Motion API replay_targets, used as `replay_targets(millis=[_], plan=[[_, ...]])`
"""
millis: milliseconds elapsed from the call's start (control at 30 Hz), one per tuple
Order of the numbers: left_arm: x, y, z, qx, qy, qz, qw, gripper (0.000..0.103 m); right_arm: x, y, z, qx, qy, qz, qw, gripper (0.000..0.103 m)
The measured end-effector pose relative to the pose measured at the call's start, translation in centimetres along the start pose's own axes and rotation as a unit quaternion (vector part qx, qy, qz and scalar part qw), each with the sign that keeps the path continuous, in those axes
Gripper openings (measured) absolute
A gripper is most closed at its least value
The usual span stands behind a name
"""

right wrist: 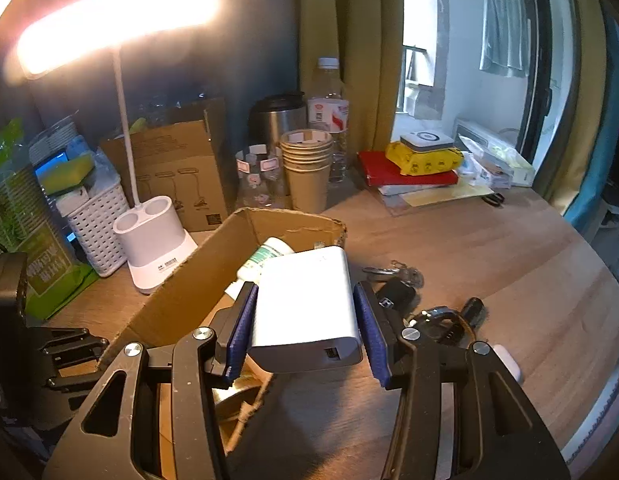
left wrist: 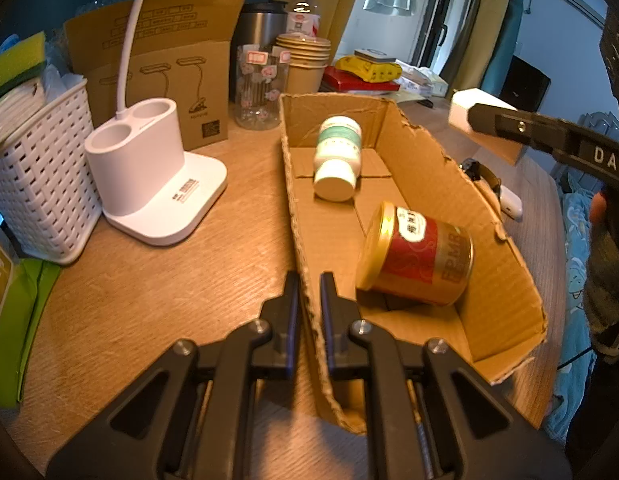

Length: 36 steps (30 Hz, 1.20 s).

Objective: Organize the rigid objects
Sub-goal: 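Carry the white charger with the right gripper into the box and release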

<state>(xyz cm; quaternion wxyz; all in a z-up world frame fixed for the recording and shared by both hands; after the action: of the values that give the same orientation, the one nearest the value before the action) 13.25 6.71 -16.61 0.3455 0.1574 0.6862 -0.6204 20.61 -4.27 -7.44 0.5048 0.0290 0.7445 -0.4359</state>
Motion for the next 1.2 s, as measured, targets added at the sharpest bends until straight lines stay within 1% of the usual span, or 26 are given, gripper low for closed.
replay_targets(millis=[367, 600, 800, 1067, 1200], plan=[[0.0, 0.0, 0.0, 0.000, 0.000, 0.000, 1.0000, 0.010, 0.2, 2.5, -1.1, -0.017, -0.006, -0.014, 1.000, 0.052], [0.0, 0.0, 0.0, 0.000, 0.000, 0.000, 1.0000, 0.010, 0.6, 4.1, -2.5, -0.025, -0.023, -0.029, 0.999, 0.051], [0.0, 0.0, 0.0, 0.000, 0.000, 0.000, 1.0000, 0.010, 1.3, 5.3, -3.5, 0.005, -0.057, -0.048, 0.997, 0.051], [0.0, 0.0, 0.0, -0.001, 0.001, 0.001, 1.0000, 0.010, 2.3, 6.3, -3.9, 0.013, -0.075, -0.071, 0.995, 0.051], [0.0, -0.1, 0.2, -0.001, 0.002, 0.001, 1.0000, 0.010, 2.9, 6.9, -4.1, 0.015, -0.083, -0.089, 0.992, 0.051]])
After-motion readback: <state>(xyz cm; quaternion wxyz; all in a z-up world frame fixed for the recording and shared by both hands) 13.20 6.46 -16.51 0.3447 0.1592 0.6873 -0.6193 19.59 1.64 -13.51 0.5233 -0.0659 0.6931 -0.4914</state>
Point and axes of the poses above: each gripper's, at about its wrist camera, not at the fingertips, and y roughly the way its jaws point, z to its right, x to its underside, the point moved 3 cm from there along y, roughly the way its jaws point, and after that the axes turned 12 degrees about -x, right-handed, at the moved point
